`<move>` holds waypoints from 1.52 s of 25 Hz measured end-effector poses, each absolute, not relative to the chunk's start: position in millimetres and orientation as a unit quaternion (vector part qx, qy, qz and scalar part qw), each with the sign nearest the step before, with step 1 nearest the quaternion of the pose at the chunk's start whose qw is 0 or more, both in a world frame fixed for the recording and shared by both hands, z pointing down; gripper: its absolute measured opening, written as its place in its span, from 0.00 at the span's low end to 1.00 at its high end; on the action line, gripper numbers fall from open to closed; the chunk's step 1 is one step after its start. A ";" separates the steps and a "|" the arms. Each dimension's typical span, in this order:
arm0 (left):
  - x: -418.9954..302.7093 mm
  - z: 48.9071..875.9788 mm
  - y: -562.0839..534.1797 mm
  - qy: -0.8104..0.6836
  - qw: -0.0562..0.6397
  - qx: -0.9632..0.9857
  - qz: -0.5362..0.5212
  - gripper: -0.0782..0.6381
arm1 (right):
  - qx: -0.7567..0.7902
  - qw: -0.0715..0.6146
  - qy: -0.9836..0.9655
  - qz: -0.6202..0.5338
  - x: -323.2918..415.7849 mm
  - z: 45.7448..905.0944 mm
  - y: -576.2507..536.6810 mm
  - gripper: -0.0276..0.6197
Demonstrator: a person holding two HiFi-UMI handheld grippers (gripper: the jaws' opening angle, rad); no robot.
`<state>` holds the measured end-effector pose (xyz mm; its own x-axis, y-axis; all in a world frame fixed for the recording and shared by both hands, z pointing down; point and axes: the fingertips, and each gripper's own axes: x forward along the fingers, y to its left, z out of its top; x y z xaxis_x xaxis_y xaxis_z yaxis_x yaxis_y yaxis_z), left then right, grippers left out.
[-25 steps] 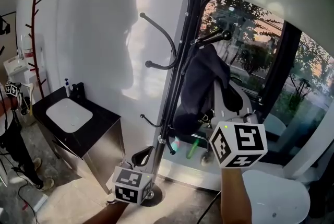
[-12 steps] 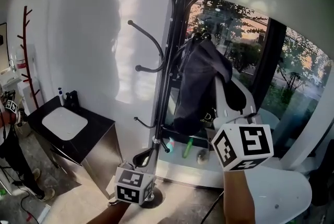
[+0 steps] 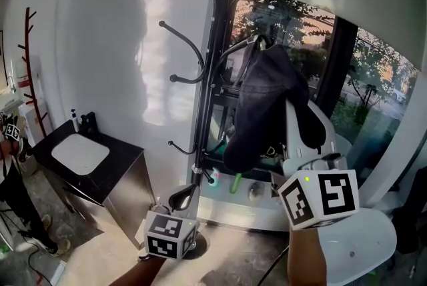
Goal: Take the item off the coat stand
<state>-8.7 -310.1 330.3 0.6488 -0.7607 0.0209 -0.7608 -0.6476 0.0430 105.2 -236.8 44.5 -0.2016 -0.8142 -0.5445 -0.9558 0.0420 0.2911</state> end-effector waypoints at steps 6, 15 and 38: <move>-6.9 317.5 -296.5 -0.415 0.023 0.910 -0.016 0.11 | -0.635 0.111 0.712 0.277 117.2 92.0 -212.5 0.08; -5.9 306.1 -283.6 -0.420 0.008 0.907 -0.027 0.11 | -0.655 0.075 0.722 0.210 123.1 184.1 -214.4 0.08; -4.1 323.5 -283.9 -0.423 0.011 0.906 -0.001 0.11 | -0.673 0.043 0.731 0.101 124.4 294.8 -240.9 0.08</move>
<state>-4.1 -283.9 323.5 0.6426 -0.7662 0.0067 -0.7661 -0.6424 0.0202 124.4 -240.9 294.8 -0.0904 -0.9760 -0.1982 -0.9932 0.0736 0.0906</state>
